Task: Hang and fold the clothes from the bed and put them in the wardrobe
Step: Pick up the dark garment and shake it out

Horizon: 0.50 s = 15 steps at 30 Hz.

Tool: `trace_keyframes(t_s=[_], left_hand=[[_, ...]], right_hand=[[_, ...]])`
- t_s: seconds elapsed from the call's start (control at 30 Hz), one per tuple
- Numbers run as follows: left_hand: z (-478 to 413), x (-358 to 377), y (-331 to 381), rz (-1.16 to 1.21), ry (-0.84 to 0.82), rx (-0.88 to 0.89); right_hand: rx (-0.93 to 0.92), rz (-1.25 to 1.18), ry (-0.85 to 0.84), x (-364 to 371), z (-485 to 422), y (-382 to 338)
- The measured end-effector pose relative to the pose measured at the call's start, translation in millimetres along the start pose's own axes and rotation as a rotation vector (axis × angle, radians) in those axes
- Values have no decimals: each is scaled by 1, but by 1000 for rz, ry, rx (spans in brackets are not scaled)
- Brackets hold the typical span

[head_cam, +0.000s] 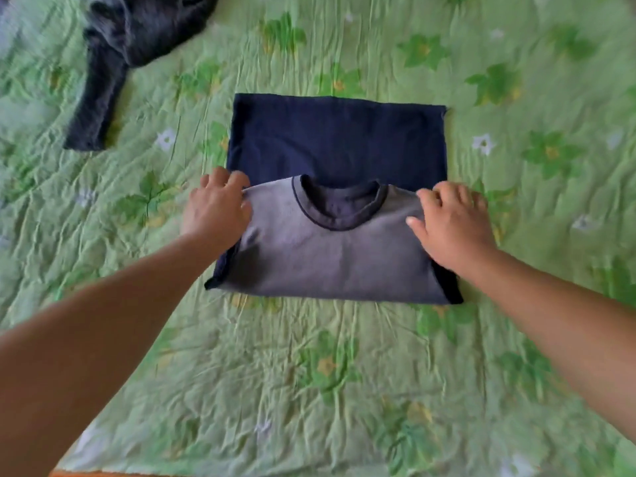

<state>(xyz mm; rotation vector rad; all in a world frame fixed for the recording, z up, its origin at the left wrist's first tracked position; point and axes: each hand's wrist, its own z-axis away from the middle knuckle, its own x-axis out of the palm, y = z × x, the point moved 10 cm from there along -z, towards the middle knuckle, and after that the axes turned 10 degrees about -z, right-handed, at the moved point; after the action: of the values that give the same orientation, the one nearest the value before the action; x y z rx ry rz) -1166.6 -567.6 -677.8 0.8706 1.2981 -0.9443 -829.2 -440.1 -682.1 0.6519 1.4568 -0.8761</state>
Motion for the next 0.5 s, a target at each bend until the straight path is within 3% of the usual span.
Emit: trace_keyframes(t_s=[0.07, 0.17, 0.33, 0.5], left_hand=[[26, 36, 33, -50, -187, 142], [89, 96, 63, -349, -366, 397], [98, 118, 61, -393, -235, 374], [122, 122, 61, -322, -400, 370]], right_hand=[[-160, -48, -178, 36, 28, -37], [-291, 59, -374, 94, 82, -66], [-280, 80, -203, 104, 81, -65], [-300, 14, -337, 101, 100, -72]])
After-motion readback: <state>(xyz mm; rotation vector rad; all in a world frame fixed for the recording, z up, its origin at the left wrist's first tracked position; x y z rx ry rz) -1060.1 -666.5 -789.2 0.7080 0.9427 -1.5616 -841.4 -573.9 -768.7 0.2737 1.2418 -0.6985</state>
